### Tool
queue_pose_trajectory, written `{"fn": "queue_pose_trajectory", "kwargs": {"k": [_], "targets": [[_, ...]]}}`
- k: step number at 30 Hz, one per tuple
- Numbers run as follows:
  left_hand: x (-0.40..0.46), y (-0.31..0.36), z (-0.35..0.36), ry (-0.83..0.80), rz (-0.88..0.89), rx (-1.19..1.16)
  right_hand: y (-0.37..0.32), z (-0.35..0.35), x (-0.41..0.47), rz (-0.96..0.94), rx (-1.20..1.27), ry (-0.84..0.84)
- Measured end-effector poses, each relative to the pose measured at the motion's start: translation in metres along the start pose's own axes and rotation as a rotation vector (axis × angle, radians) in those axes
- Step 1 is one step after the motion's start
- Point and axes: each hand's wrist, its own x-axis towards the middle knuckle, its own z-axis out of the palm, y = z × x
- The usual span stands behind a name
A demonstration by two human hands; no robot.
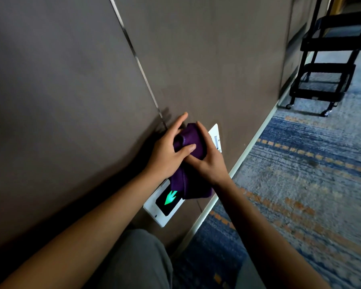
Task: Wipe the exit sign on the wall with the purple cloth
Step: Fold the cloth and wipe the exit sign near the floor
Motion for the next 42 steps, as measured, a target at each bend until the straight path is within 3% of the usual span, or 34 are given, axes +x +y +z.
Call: {"fn": "queue_pose_trajectory", "kwargs": {"k": [6, 21, 28, 30, 34, 38, 42], "targets": [[0.013, 0.006, 0.006, -0.042, 0.048, 0.143, 0.008, -0.009, 0.002, -0.001, -0.028, -0.006], [0.038, -0.001, 0.026, -0.159, -0.01, 0.196, 0.043, -0.045, 0.0, 0.109, 0.091, -0.077], [0.055, 0.011, 0.034, -0.257, 0.015, 0.228, 0.061, -0.06, -0.006, 0.179, 0.163, 0.079], [0.067, 0.018, 0.026, -0.26, 0.157, 0.404, 0.069, -0.064, -0.006, 0.236, 0.18, 0.2], [0.097, 0.027, 0.017, -0.331, 0.542, 1.015, 0.091, -0.071, 0.006, 0.329, 0.211, 0.38], [0.112, 0.024, 0.02, -0.496, 0.539, 1.261, 0.109, -0.07, 0.03, 0.388, 0.241, 0.406], [0.12, 0.024, 0.022, -0.516, 0.594, 1.378, 0.122, -0.071, 0.05, 0.402, 0.222, 0.391]]}}
